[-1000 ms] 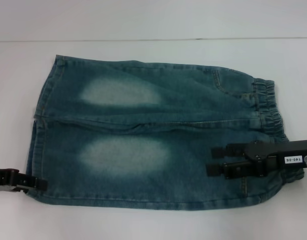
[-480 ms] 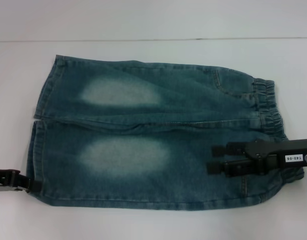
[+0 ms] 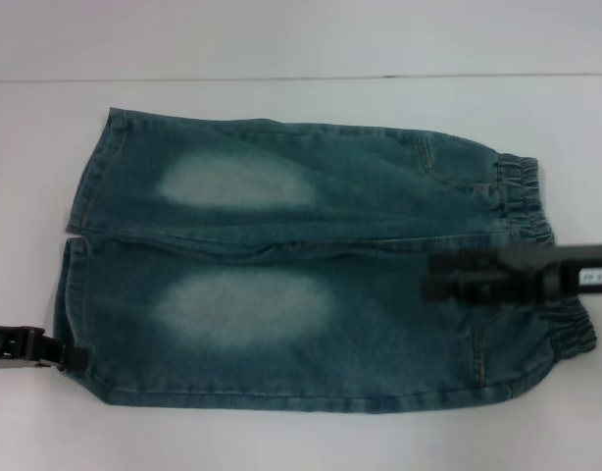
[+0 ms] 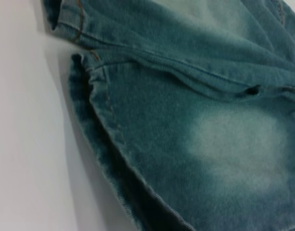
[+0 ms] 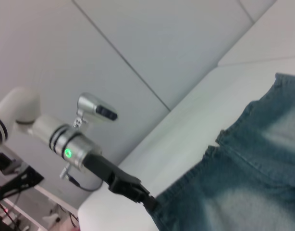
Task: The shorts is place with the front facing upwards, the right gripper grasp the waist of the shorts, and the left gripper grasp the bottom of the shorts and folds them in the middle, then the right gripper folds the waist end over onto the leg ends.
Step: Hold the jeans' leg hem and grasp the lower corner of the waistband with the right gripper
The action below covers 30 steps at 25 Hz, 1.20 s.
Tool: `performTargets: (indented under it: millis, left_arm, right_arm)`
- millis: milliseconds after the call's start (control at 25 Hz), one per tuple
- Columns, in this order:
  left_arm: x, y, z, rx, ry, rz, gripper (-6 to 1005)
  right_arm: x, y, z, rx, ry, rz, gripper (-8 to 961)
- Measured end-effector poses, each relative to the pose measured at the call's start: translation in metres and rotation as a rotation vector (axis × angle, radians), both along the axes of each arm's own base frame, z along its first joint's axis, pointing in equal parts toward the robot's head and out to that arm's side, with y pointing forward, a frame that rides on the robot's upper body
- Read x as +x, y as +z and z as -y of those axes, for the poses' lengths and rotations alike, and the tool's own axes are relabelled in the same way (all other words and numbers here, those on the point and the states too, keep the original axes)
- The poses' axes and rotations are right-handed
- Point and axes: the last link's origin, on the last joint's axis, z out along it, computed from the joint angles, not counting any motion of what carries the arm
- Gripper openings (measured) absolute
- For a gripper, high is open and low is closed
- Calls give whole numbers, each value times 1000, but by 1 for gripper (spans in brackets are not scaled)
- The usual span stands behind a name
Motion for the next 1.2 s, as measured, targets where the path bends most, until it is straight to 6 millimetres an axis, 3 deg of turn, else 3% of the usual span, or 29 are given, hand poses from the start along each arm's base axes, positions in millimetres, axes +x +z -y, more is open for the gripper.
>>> performTargets:
  millis: [280,520,760,1200]
  left_arm:
    - [3,1,-4,24,-8,25,28]
    - [5,1,-5,36,-11,35,28]
    - [9,1,-9,55,-22,54,27]
    - [9,5,-12,79,-17,65,27]
  right_arm:
    - [-12,38,-14,-55,-21,6,944]
    - [-10,74,-25,-71,-73,172,944]
    - [-4,82,-32,-102,-103,370,944]
    - [2,73,-35,-275,-124,753,944]
